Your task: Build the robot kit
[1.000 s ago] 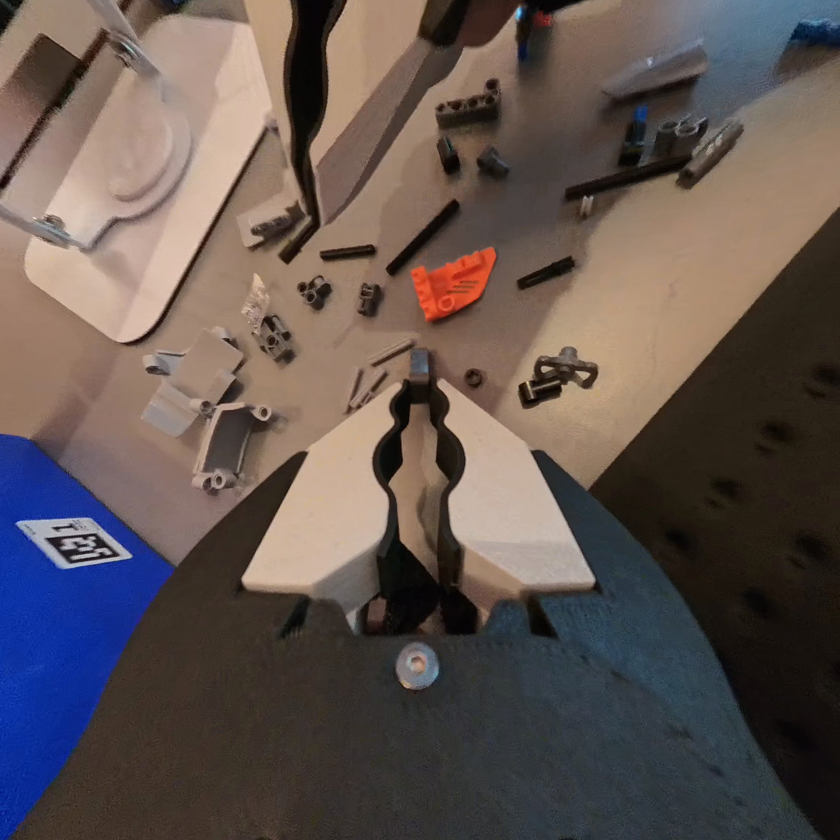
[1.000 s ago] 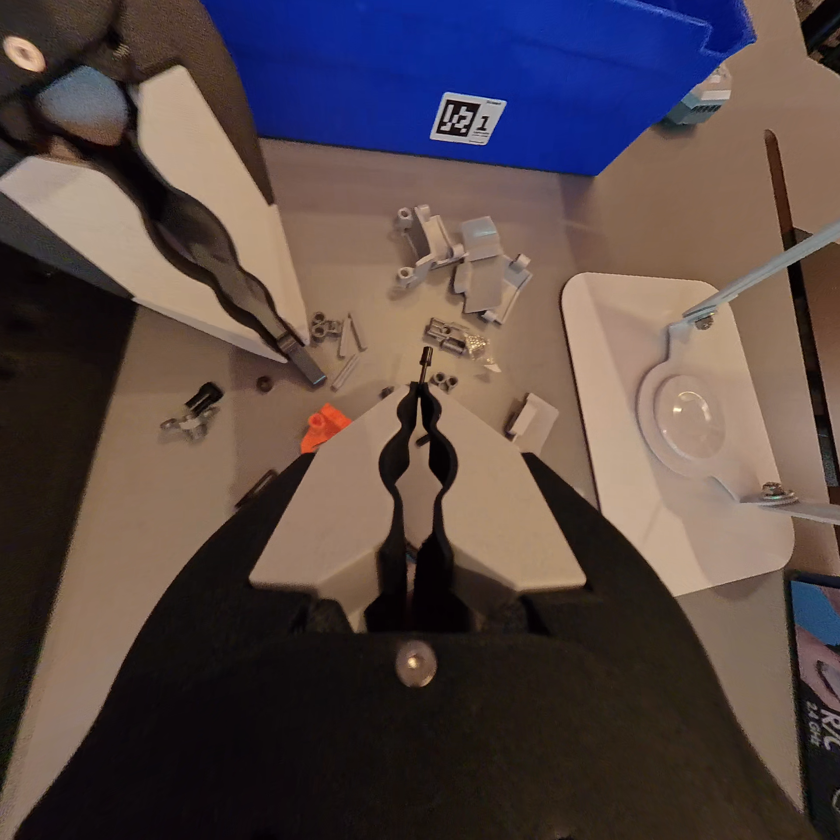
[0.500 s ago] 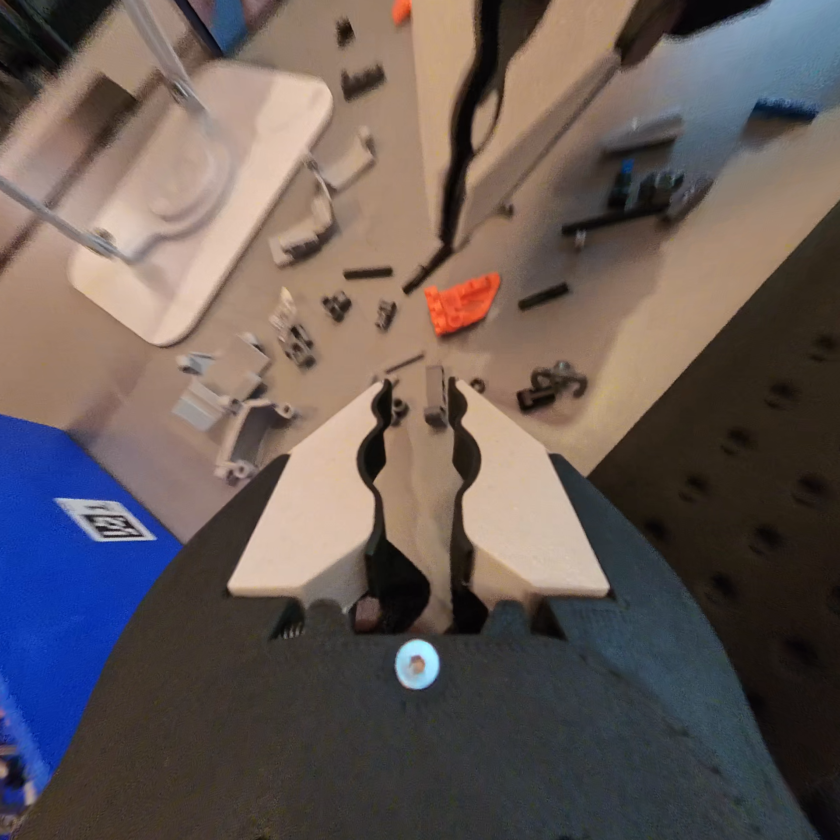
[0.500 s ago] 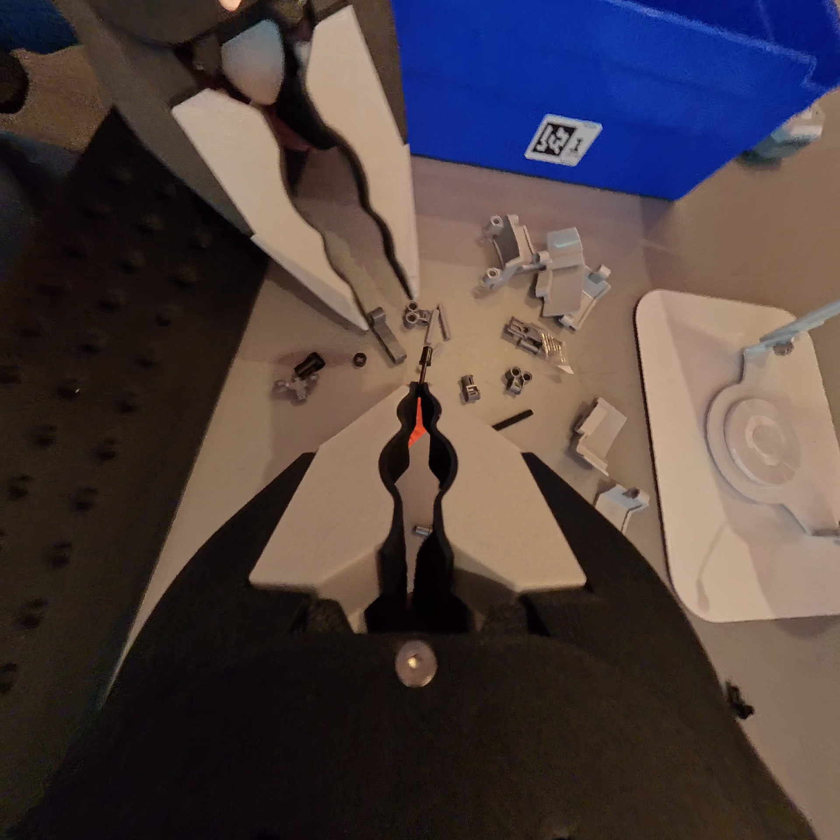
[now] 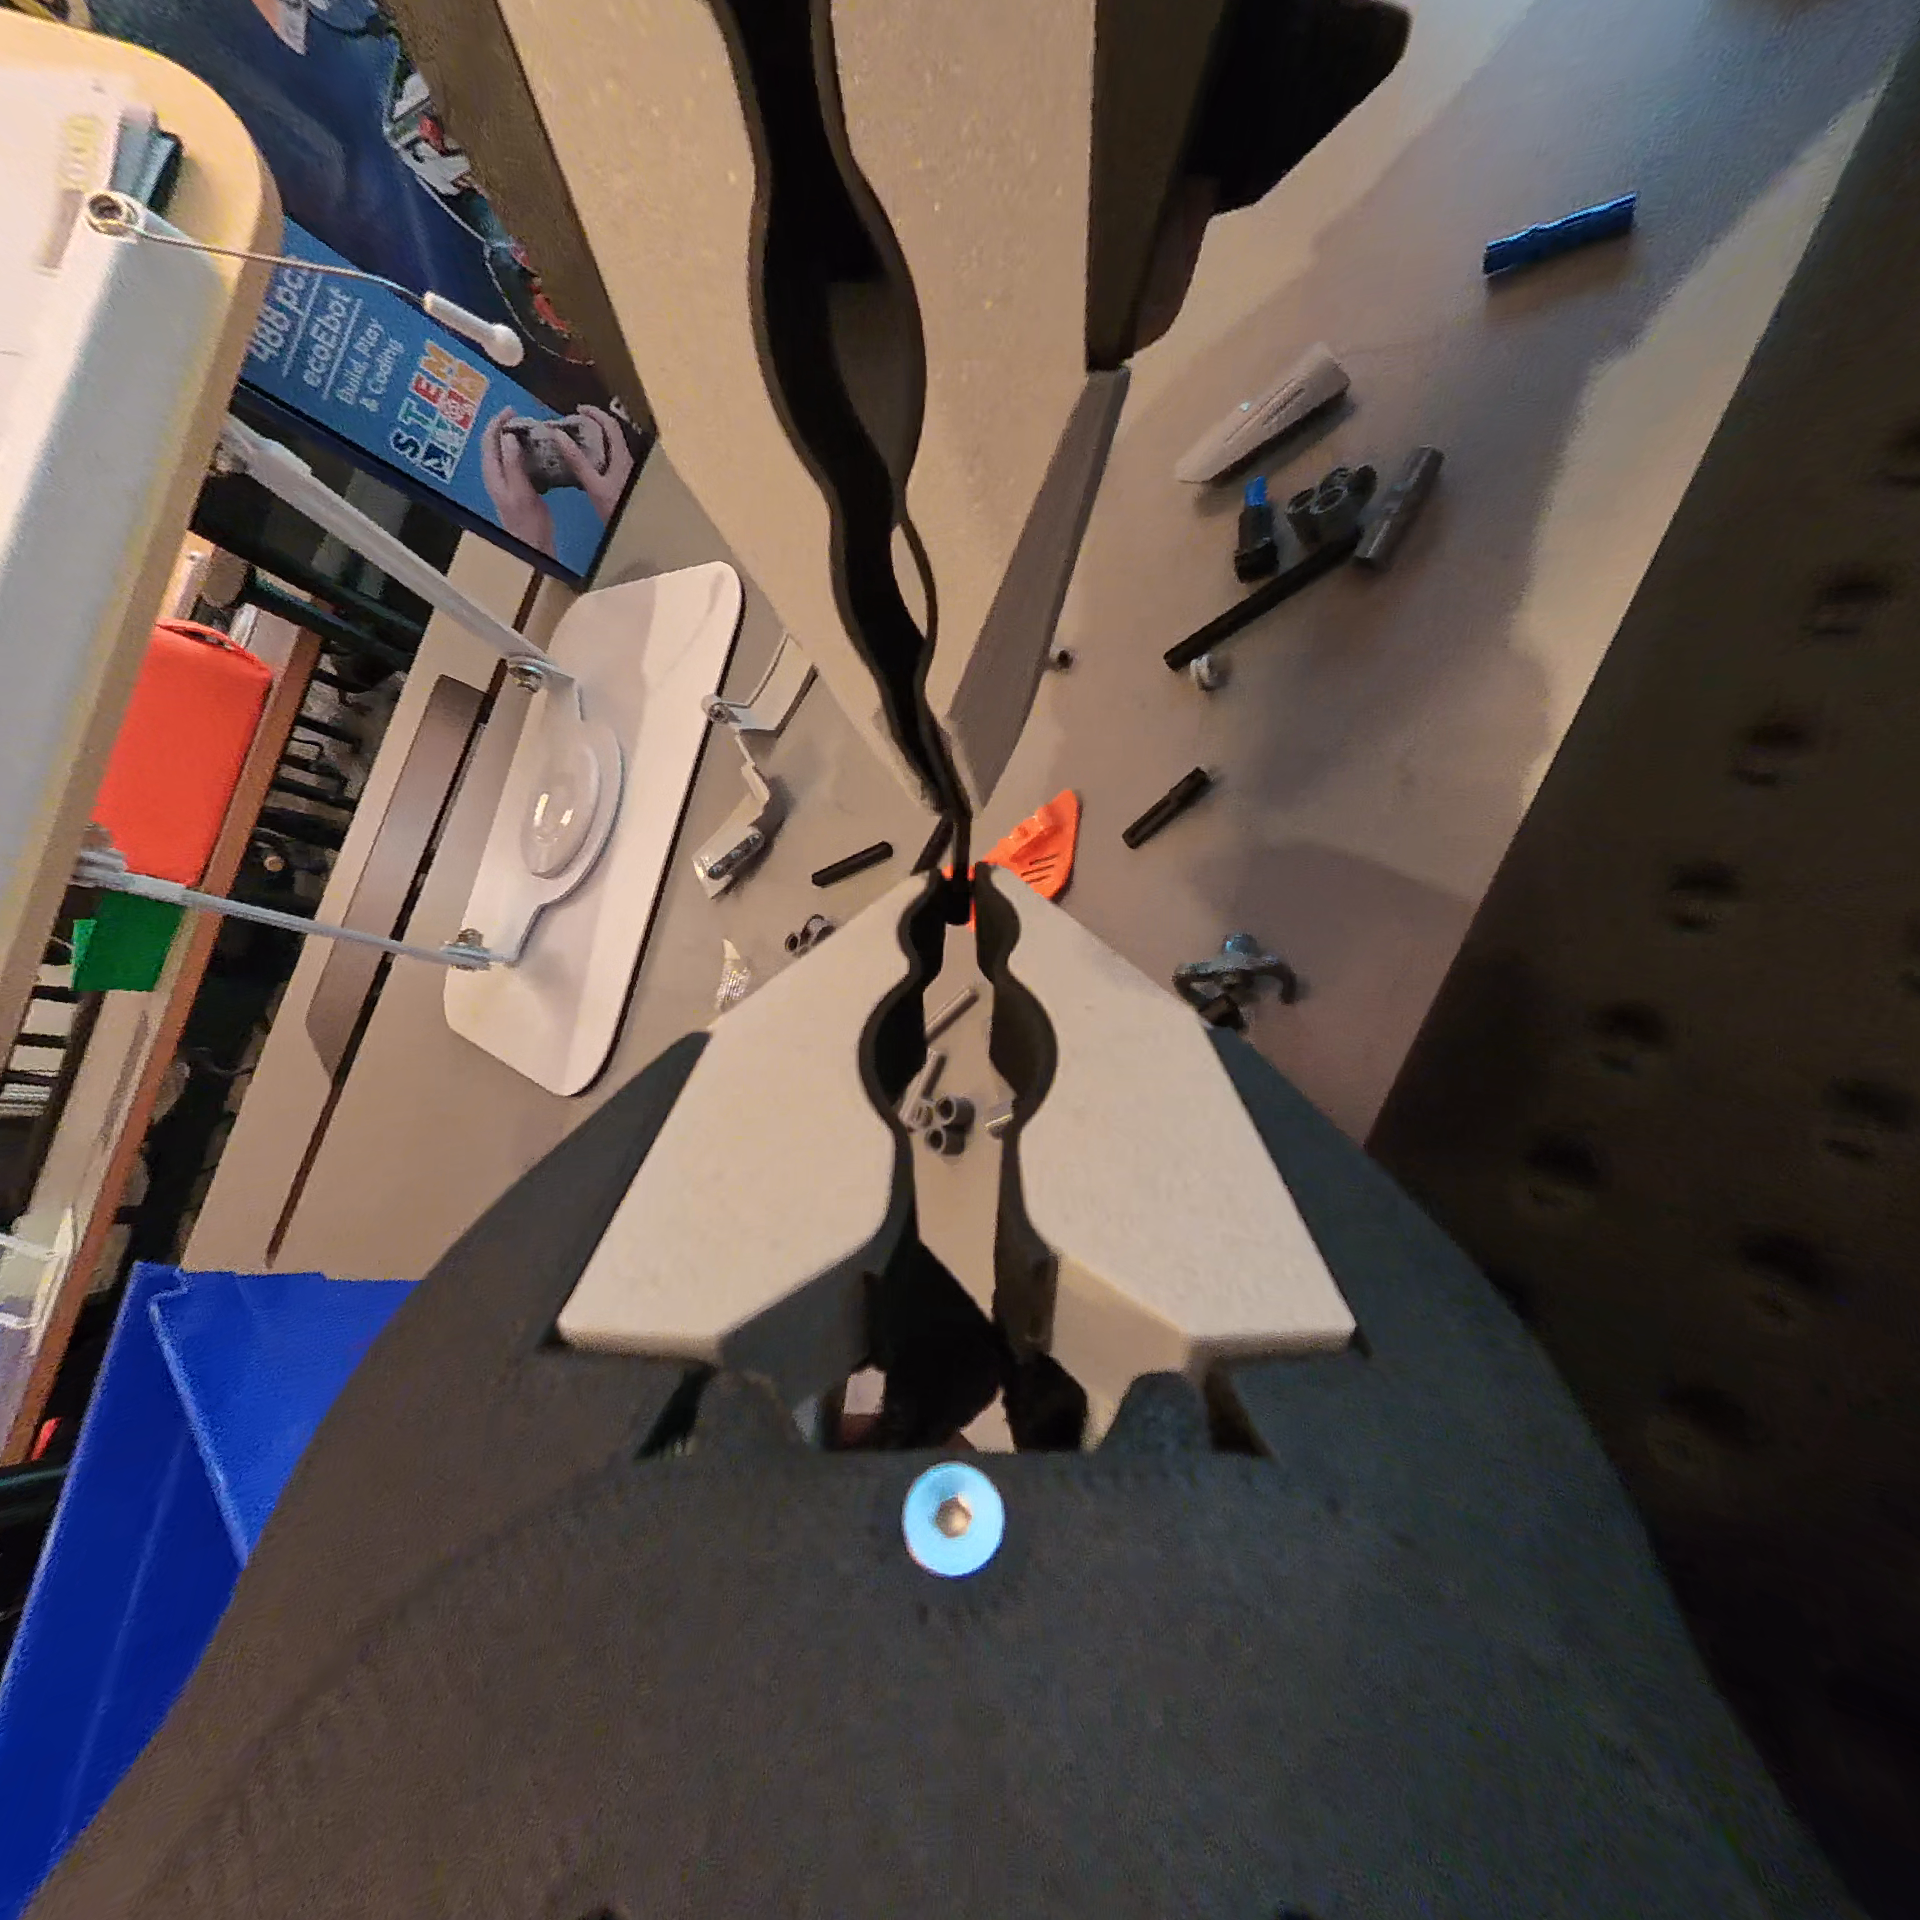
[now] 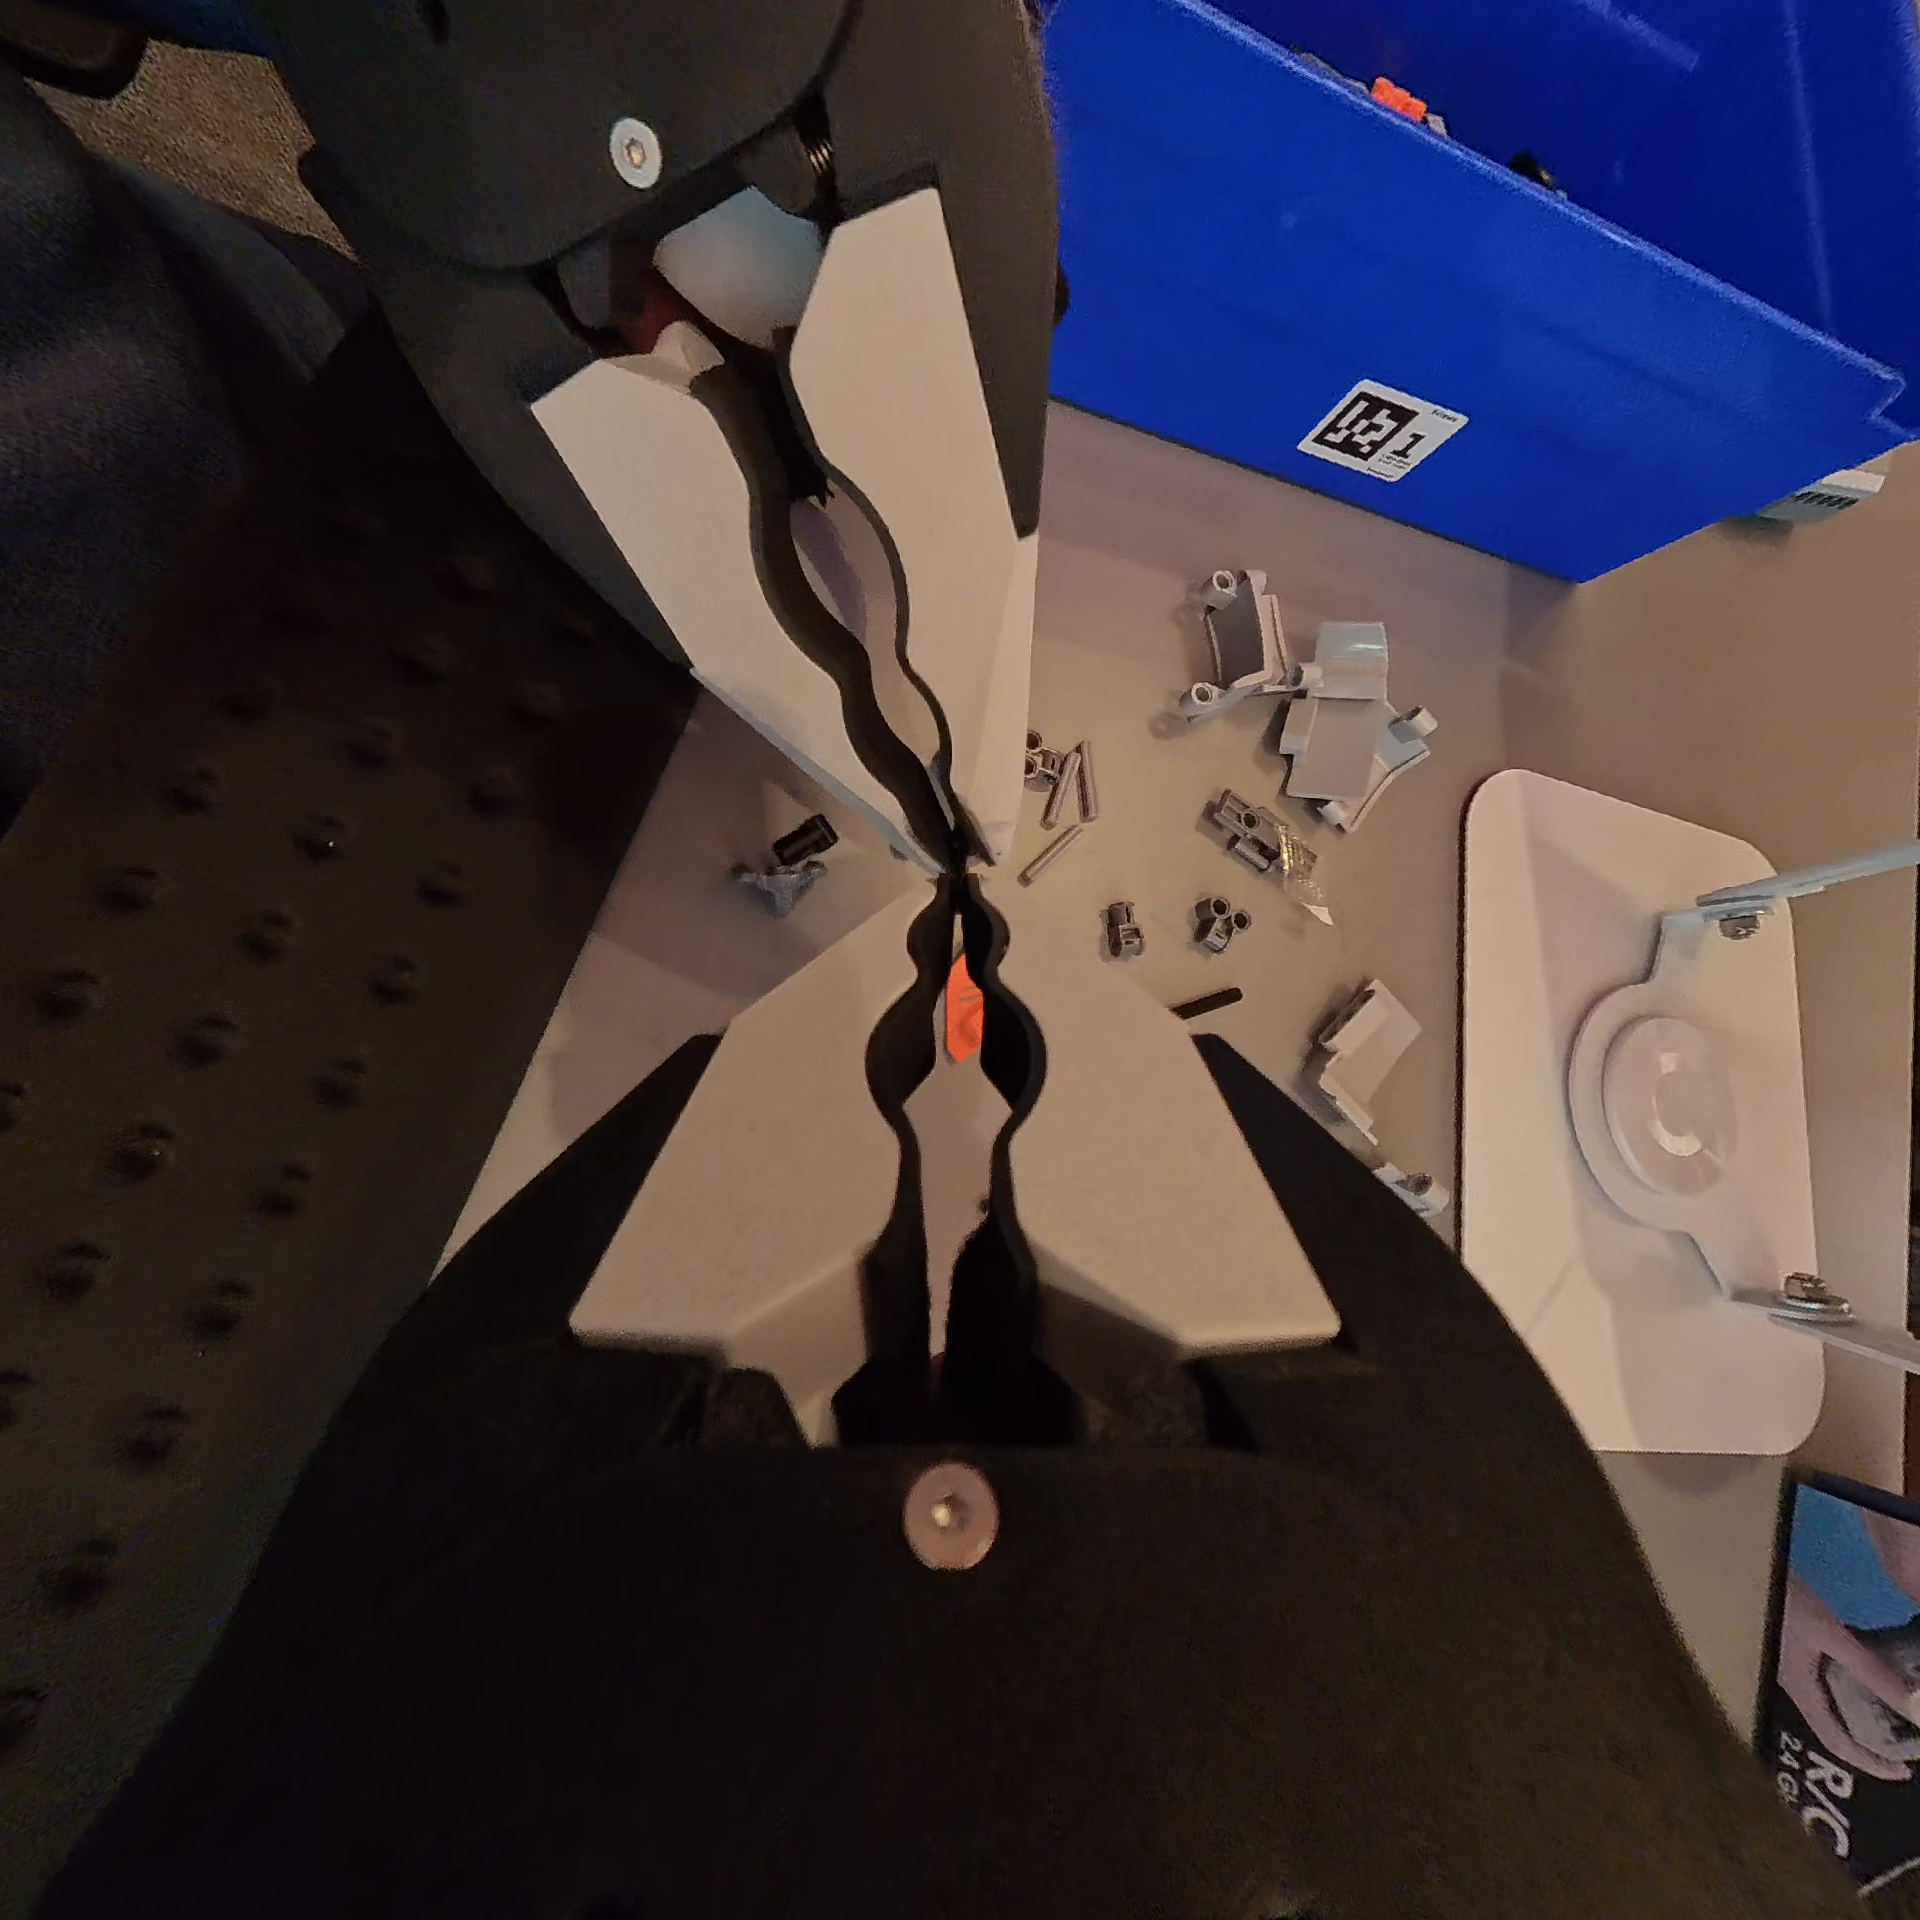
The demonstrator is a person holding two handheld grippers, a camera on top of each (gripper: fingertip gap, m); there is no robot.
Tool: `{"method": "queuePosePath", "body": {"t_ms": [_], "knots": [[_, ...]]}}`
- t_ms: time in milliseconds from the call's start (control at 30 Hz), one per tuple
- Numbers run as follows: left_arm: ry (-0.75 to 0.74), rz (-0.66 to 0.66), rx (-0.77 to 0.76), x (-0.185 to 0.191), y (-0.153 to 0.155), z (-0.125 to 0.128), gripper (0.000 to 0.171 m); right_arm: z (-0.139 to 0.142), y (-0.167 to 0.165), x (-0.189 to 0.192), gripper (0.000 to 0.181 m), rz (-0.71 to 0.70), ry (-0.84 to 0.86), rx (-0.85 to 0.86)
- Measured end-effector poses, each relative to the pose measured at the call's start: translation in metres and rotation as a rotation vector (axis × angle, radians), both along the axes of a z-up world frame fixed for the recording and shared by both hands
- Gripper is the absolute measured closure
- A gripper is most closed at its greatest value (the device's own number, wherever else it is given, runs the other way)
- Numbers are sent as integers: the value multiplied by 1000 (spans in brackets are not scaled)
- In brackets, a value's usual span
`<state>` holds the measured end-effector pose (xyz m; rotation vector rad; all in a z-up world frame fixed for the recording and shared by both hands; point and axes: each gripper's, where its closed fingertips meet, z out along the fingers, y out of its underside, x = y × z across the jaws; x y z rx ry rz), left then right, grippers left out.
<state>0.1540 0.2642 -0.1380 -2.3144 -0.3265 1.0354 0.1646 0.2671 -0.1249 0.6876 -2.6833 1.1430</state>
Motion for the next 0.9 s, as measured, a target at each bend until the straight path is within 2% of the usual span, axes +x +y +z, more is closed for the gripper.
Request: {"method": "queuePosePath", "body": {"t_ms": [67,133,267,333,400,533,667,733,833,900], "knots": [[25,18,27,-3,-1,4,169,5,-2,-3,181,-18,5,-28],[28,37,135,-5,-1,15,169,15,-5,-6,180,-53,-35,-83],[-15,25,545,-5,3,51,169,46,-7,-15,160,-147,-176,-267],[-66,-19,749,-2,5,68,169,61,-5,-18,164,-187,-285,-368],[-95,-42,862,-1,5,77,169,74,-4,-18,166,-194,-351,-474],[-118,-71,930,0,9,82,169,81,-7,-6,179,-160,-408,-538],[-113,-82,934,2,10,82,169,82,-8,2,172,-131,-463,-529],[-112,-94,922,3,13,82,169,82,-8,1,181,-138,-478,-536],[-122,-107,943,4,14,84,169,84,-7,1,181,-133,-462,-533],[-112,-107,927,4,13,85,167,84,-6,2,181,-123,-380,-523]]}}
